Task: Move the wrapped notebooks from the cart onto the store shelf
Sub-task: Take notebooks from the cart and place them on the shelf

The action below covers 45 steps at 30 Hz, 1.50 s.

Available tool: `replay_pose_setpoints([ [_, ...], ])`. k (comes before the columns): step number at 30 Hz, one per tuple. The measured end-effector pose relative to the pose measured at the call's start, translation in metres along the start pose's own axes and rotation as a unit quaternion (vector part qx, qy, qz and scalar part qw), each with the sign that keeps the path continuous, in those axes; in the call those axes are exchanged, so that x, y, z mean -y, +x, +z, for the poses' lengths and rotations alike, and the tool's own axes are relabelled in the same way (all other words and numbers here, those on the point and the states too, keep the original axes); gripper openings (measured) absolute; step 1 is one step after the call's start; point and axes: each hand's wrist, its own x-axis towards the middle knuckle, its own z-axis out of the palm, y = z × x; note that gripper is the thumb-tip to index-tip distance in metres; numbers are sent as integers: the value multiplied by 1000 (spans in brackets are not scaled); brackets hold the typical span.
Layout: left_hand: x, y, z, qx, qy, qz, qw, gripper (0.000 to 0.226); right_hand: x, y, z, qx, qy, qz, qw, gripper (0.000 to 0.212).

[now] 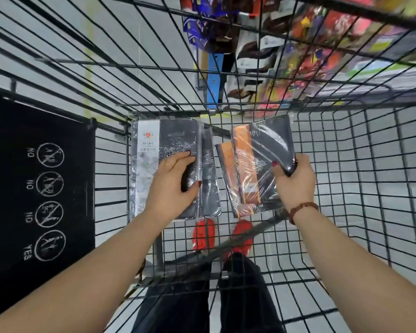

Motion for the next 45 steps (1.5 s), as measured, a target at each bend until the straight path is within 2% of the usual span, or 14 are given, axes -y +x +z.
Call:
replay_pose_setpoints([
  [2, -7, 1, -2, -3, -33, -16, 999, 52, 6, -3, -6, -15, 57, -21, 998, 25],
  [4, -20, 2, -4, -4, -104, -51, 993, 48, 15, -7, -9, 4, 116, -23, 993, 14],
  [7, -47, 3, -5, 15, -251, -148, 956, 40, 26, -15, -6, 70, 196, 23, 978, 7],
  [10, -61, 1, 4, 37, -328, -223, 917, 35, 38, -32, 7, 131, 261, 66, 954, 10],
  [12, -66, -1, 8, 8, -351, -263, 899, 34, 45, -41, 17, 156, 281, 73, 944, 11],
  [15, -64, 2, 8, -70, -364, -277, 886, 30, 50, -44, 26, 152, 248, 41, 956, 18],
  [18, -56, 8, 1, -86, -368, -280, 883, 21, 51, -39, 24, 173, 222, 7, 960, 15],
  [21, -41, 11, -6, -99, -355, -284, 885, 18, 34, -25, 15, 109, 122, -12, 986, 15],
  [25, -13, 4, -16, -115, -317, -295, 894, 19, 1, -11, 6, 20, -84, -9, 996, 47],
  [29, -1, -9, -19, -96, -307, -295, 900, 23, -16, -10, 14, 55, -195, 24, 979, 89],
  [31, 2, -15, -18, -80, -296, -288, 907, 22, -19, -11, 20, 61, -220, 31, 973, 100],
  [40, 4, -17, -17, -58, -273, -279, 919, 33, -16, -17, 29, 13, -273, 22, 962, 96],
  [43, 5, -17, -17, -56, -276, -286, 916, 32, -9, -31, 29, -14, -261, 9, 965, 83],
  [45, 5, -18, -17, -55, -280, -294, 912, 33, -6, -38, 26, 7, -214, 19, 977, 68],
])
